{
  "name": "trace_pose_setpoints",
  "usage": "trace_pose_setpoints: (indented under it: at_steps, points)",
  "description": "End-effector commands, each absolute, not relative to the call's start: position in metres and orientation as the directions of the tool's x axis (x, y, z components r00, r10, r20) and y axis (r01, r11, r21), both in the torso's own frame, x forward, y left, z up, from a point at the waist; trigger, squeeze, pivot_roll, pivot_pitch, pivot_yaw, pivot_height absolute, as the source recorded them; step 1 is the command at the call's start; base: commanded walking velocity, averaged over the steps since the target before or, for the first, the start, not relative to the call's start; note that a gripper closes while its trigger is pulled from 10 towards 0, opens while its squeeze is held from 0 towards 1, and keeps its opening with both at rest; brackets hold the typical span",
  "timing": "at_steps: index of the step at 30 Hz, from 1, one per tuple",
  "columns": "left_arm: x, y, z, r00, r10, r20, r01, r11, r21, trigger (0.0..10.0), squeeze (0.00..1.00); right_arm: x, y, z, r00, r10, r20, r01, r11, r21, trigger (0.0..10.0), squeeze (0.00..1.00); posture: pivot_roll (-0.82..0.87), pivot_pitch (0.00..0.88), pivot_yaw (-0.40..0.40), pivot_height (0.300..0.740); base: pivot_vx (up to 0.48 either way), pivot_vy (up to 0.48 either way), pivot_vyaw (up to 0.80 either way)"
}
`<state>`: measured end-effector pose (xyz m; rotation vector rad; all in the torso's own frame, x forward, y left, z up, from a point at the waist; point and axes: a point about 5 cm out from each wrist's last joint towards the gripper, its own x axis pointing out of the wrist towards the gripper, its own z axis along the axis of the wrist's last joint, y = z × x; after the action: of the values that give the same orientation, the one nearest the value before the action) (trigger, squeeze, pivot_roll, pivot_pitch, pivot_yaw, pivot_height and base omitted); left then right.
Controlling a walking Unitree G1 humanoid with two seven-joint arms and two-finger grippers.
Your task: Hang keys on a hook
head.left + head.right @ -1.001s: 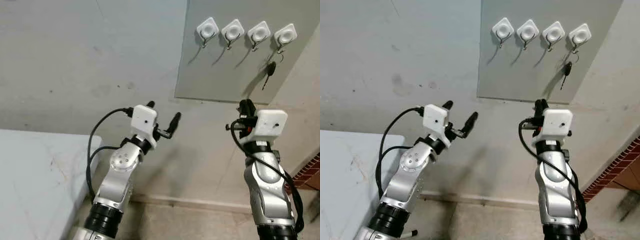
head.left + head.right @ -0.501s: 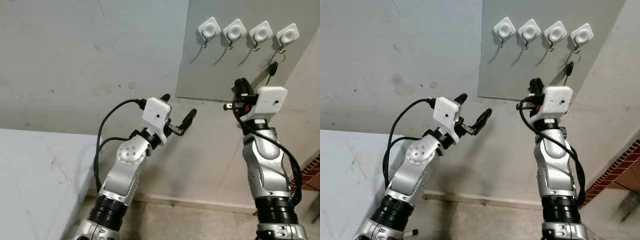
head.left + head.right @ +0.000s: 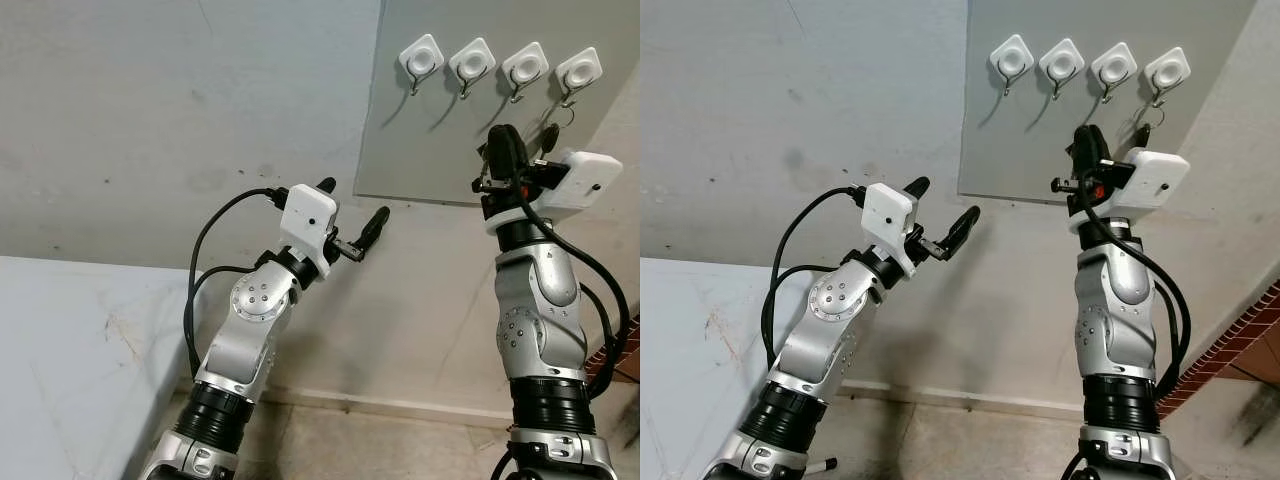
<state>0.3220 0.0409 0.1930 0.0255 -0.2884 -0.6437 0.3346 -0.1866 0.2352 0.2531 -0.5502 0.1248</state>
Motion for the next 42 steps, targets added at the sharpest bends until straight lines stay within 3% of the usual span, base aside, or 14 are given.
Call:
trace_pose_setpoints:
  at_steps: [1, 8, 18, 19, 23, 31, 42]
  points:
    - [0.323, 0.041, 0.199, 0.764, -0.585, 0.271, 0.579, 0.808, 0.111, 10.0, 0.00, 0.332, -0.186, 0.246, 0.818, 0.053, 0.573, -0.223, 0.948, 0.229, 10.0, 0.00, -0.04, 0.049, -0.036, 0.740, 0.000, 0.000, 0.00]
    - [0.323, 0.040, 0.201, 0.760, -0.590, 0.272, 0.583, 0.804, 0.114, 10.0, 0.00, 0.334, -0.178, 0.249, 0.803, 0.085, 0.590, -0.333, 0.885, 0.326, 10.0, 0.00, -0.04, 0.055, -0.036, 0.740, 0.000, 0.000, 0.00]
    - [0.319, 0.036, 0.199, 0.751, -0.604, 0.267, 0.597, 0.794, 0.115, 10.0, 0.00, 0.334, -0.172, 0.246, 0.807, 0.131, 0.576, -0.348, 0.894, 0.283, 10.0, 0.00, -0.04, 0.056, -0.040, 0.740, 0.000, 0.000, 0.00]
    - [0.320, 0.047, 0.193, 0.786, -0.560, 0.262, 0.564, 0.823, 0.067, 10.0, 0.00, 0.327, -0.171, 0.237, 0.824, 0.157, 0.544, -0.282, 0.947, 0.154, 10.0, 0.00, -0.03, 0.059, -0.045, 0.740, 0.000, 0.000, 0.00]
    - [0.319, 0.066, 0.185, 0.845, -0.467, 0.261, 0.487, 0.873, -0.014, 10.0, 0.00, 0.313, -0.169, 0.219, 0.856, 0.171, 0.489, -0.189, 0.982, -0.014, 10.0, 0.00, -0.03, 0.061, -0.050, 0.740, 0.000, 0.000, 0.00]
    - [0.309, 0.098, 0.176, 0.914, -0.313, 0.260, 0.346, 0.934, -0.092, 10.0, 0.00, 0.281, -0.174, 0.207, 0.878, 0.064, 0.474, -0.074, 0.997, 0.001, 10.0, 0.00, -0.03, 0.056, -0.056, 0.740, 0.000, 0.000, 0.00]
    - [0.297, 0.127, 0.162, 0.957, -0.198, 0.210, 0.223, 0.969, -0.103, 10.0, 0.00, 0.249, -0.176, 0.194, 0.902, -0.028, 0.430, 0.030, 1.000, 0.003, 10.0, 0.00, -0.03, 0.043, -0.053, 0.740, 0.000, 0.000, 0.00]
